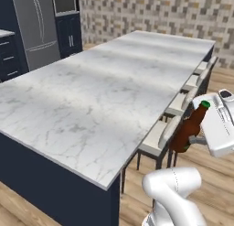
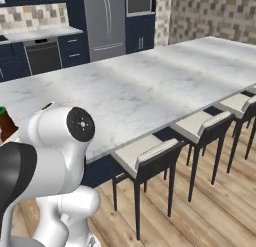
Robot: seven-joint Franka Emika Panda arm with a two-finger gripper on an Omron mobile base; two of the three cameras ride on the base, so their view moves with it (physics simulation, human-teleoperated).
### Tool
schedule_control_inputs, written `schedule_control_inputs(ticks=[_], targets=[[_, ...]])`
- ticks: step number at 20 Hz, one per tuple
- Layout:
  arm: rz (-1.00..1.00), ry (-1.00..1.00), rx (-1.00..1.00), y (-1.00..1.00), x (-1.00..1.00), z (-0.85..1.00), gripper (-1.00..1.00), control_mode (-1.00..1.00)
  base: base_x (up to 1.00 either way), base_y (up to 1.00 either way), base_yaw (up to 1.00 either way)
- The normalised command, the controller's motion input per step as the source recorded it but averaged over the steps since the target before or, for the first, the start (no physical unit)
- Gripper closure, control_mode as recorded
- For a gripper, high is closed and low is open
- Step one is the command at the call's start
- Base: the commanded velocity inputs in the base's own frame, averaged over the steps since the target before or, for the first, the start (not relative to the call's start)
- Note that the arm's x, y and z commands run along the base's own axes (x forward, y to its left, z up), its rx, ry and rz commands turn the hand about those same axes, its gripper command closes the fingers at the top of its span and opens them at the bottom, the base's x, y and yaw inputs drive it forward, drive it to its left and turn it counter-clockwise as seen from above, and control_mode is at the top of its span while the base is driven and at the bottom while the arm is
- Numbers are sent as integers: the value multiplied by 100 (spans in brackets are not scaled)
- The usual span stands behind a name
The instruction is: Get the candle and the beer from the cabinet and move them to the dining counter.
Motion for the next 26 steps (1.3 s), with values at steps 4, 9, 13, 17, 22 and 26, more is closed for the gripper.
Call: schedule_control_inputs(ticks=[4, 9, 13, 17, 22, 26], targets=[[7, 5, 0, -13, 9, -15, 100, -100, 34, -41, 26], [19, 23, -3, -45, 45, -50, 100, -100, 0, 0, 0], [10, 19, -3, -31, 63, -39, 100, -100, 0, 0, 0], [2, 0, 0, -9, 75, -19, 100, -100, 0, 0, 0], [0, 0, 0, -6, 74, -12, 100, -100, 0, 0, 0], [0, -2, 0, -3, 67, -10, 100, -100, 0, 0, 0]])
